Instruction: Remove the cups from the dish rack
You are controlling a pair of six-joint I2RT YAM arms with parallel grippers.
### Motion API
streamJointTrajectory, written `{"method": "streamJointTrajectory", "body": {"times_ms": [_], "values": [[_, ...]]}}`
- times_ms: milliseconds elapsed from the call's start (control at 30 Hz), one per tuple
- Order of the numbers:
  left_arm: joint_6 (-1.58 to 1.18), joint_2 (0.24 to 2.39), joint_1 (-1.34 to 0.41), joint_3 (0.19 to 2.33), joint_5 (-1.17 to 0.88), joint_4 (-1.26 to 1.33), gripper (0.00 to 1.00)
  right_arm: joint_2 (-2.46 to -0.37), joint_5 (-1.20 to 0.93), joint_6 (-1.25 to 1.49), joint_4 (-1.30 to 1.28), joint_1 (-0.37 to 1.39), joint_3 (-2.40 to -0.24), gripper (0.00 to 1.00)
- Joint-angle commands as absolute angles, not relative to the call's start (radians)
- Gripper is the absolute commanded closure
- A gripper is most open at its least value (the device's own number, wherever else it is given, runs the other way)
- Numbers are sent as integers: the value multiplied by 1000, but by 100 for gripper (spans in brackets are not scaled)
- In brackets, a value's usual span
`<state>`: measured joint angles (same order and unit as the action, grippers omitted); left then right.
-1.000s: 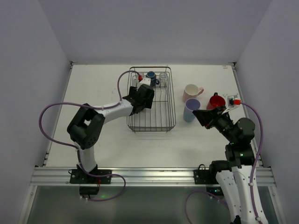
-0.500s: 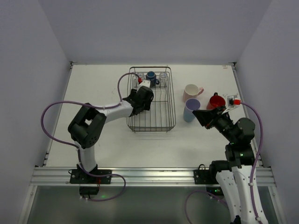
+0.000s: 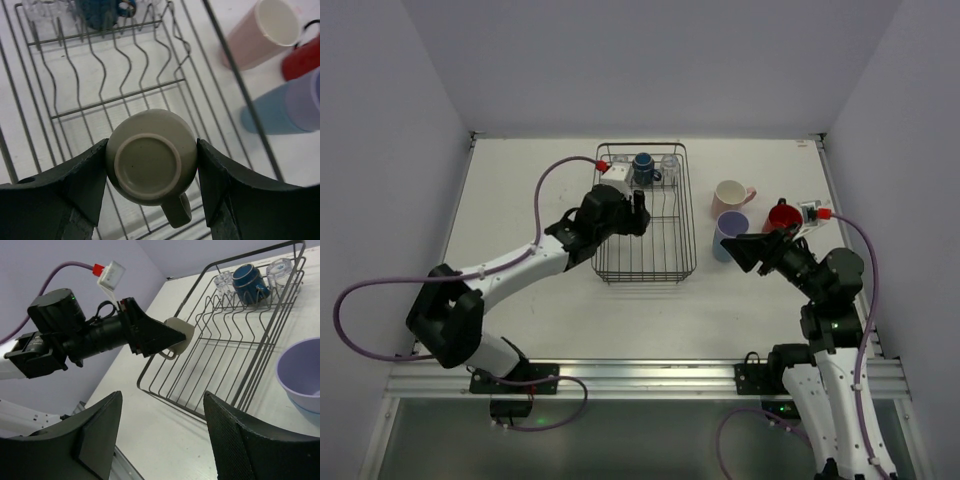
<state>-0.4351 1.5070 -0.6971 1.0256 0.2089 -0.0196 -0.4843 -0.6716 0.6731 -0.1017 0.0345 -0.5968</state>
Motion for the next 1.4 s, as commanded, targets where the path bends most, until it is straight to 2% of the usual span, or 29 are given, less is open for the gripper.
{"method": "streamJointTrajectory", "body": {"times_ms": [0,167,333,567,933,1367], "values": [[-549,1399,-699,933,8,187,84,-500,-741,761,6,64,-574,32],[-725,1307,-703,797,-305,496,85,-499,-715,905,182,164,-471,36],[-915,1289,-713,727,-411,743,87,-503,-631,953,324,258,-416,46],[-1130,1256,-778,654,-356,916,88,-575,-615,882,345,345,-457,50],[-1181,1246,-831,620,-292,980,90,-652,-623,861,396,452,-505,51],[-1244,1241,-834,604,-281,1017,94,-508,-479,769,266,482,-483,51]]}}
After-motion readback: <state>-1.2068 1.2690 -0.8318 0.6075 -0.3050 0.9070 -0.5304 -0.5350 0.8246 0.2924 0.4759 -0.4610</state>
